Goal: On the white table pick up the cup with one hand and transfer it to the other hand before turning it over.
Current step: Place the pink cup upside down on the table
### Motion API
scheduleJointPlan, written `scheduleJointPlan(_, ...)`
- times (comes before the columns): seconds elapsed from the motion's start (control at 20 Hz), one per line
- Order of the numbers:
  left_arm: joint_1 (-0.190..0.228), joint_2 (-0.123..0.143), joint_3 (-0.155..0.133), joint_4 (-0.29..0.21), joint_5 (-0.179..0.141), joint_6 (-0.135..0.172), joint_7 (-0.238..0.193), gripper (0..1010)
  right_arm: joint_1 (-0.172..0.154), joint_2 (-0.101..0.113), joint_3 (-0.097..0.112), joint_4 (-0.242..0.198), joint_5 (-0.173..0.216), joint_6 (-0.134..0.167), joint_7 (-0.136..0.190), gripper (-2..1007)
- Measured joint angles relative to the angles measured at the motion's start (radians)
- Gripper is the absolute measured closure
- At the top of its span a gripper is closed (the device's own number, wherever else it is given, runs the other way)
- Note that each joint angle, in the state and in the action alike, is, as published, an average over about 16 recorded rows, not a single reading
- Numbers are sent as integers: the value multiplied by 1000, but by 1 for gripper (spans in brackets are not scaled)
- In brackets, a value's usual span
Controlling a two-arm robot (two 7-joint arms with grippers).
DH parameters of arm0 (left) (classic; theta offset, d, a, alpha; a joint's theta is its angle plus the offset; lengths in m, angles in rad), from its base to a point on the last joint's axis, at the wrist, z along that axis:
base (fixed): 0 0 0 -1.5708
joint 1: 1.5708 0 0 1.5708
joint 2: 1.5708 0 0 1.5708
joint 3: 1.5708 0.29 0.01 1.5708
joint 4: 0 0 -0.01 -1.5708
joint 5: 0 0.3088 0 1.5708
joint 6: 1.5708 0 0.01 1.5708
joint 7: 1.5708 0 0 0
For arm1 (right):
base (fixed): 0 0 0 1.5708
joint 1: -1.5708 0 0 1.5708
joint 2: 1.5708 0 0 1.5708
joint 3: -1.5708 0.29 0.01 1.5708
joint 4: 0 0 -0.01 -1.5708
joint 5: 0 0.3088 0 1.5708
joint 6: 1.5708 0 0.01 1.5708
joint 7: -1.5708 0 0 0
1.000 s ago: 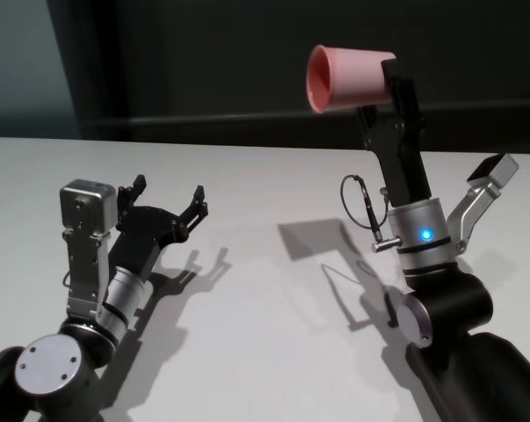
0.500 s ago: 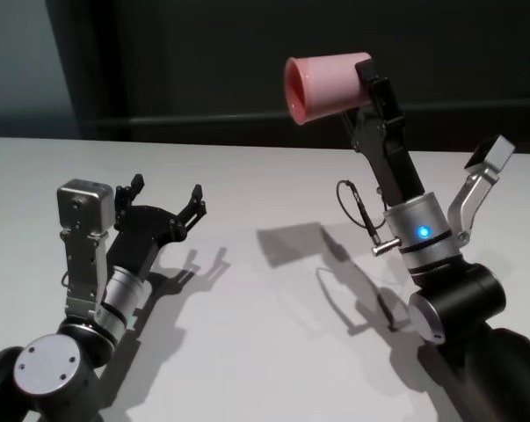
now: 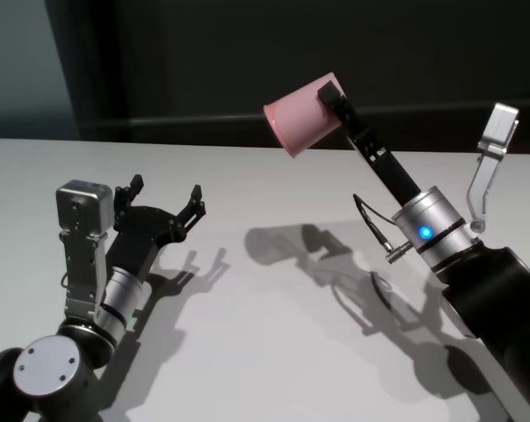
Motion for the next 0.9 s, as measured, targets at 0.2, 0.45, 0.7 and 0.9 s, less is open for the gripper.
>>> scheduleJointPlan(0.2, 0, 0, 0, 0, 0, -1, 0, 7, 7, 50, -45, -56, -149, -41, -125, 261)
scheduleJointPlan(0.45, 0, 0, 0, 0, -1, -1, 1, 7, 24, 98, -107, -114, -337, -51, -268, 261)
scheduleJointPlan(0.7, 0, 0, 0, 0, -1, -1, 1, 7, 50, 132, -172, -153, -509, -21, -379, 261)
scheduleJointPlan(0.9, 0, 0, 0, 0, -1, -2, 1, 7, 73, 145, -219, -166, -611, 25, -423, 261)
